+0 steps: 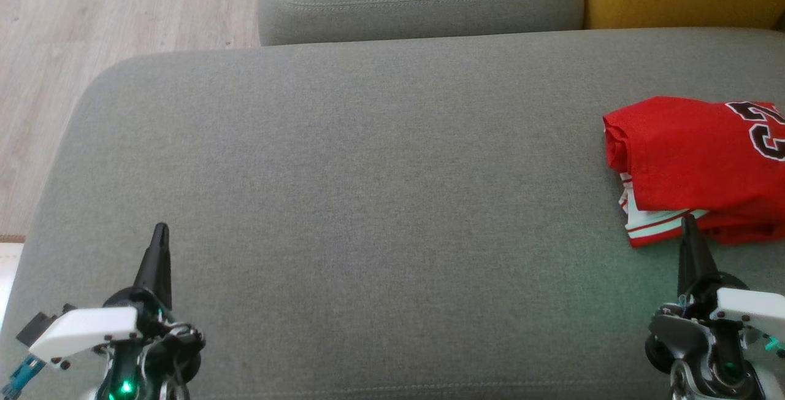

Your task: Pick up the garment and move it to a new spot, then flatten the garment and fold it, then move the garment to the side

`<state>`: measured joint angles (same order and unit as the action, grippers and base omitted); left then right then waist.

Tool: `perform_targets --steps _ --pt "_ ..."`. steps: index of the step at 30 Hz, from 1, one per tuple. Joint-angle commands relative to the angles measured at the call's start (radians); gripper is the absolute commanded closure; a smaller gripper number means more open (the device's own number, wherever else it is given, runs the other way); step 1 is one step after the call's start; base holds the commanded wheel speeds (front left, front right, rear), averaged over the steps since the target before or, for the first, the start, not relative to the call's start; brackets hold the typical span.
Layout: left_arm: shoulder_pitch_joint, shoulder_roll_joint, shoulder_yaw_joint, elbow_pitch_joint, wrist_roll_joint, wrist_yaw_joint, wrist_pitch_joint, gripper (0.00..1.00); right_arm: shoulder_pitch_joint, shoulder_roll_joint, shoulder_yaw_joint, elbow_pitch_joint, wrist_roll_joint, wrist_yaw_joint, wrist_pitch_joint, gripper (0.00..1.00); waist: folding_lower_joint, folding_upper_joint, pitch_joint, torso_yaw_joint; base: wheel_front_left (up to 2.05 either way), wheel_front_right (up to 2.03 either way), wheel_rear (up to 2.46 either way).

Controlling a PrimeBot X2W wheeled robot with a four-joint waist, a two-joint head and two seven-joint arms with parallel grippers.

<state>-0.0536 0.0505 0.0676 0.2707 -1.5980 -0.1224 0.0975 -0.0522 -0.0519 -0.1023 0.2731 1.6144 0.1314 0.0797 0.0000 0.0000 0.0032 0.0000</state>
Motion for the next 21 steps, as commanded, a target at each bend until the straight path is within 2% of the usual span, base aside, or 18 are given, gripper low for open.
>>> perform_targets --steps 1,21 --pt "-0.054 0.006 0.039 -0.025 -0.017 -0.008 0.01 1.0 -0.053 -0.02 0.018 -0.03 0.019 -0.001 0.01 1.0 0.0 0.0 0.0 0.0 0.0 0.0 0.0" --pt "-0.054 0.004 0.041 -0.025 -0.015 -0.008 0.012 1.0 -0.054 -0.015 0.011 -0.03 0.013 -0.001 0.015 1.0 0.0 0.0 0.0 0.0 0.0 0.0 0.0"
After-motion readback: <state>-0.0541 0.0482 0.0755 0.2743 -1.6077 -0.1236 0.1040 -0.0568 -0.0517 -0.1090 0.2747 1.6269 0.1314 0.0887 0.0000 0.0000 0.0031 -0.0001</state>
